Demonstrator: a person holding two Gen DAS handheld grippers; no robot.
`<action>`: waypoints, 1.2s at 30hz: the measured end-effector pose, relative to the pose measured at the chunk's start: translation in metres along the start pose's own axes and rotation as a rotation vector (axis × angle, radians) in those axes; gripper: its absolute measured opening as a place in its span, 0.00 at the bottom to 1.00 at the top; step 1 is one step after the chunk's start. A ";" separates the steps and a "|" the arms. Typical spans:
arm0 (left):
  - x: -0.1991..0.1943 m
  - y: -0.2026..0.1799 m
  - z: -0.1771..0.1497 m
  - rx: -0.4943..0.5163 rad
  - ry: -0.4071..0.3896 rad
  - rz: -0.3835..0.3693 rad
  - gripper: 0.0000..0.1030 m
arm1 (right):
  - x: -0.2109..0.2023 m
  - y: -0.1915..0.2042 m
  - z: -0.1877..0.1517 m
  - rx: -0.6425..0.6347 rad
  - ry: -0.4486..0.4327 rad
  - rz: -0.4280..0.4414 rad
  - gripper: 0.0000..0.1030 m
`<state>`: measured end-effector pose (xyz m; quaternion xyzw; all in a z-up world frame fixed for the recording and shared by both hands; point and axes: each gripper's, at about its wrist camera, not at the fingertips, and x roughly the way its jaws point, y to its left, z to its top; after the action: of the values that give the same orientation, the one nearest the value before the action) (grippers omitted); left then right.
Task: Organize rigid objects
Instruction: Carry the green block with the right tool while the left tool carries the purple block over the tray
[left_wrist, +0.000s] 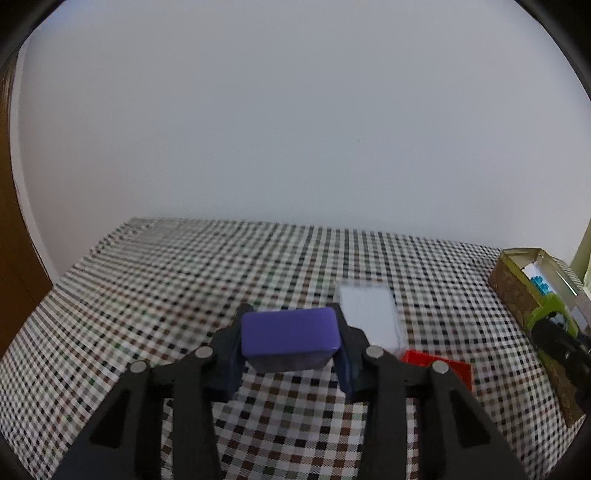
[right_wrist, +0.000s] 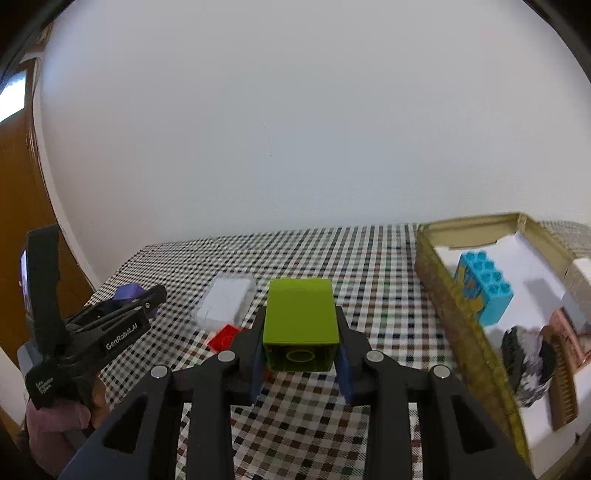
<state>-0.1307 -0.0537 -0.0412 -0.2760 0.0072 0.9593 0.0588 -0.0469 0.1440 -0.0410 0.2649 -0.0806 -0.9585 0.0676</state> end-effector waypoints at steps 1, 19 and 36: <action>-0.002 0.002 0.000 0.002 -0.013 0.003 0.38 | -0.002 -0.001 0.001 -0.003 -0.012 -0.003 0.33; -0.019 -0.024 0.003 0.006 -0.071 0.014 0.38 | -0.027 -0.032 0.012 0.003 -0.102 0.013 0.33; -0.031 -0.072 -0.002 0.000 -0.051 -0.053 0.38 | -0.039 -0.058 0.019 0.010 -0.145 0.007 0.33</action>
<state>-0.0947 0.0142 -0.0253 -0.2514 -0.0013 0.9642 0.0842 -0.0282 0.2096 -0.0167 0.1950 -0.0912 -0.9745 0.0637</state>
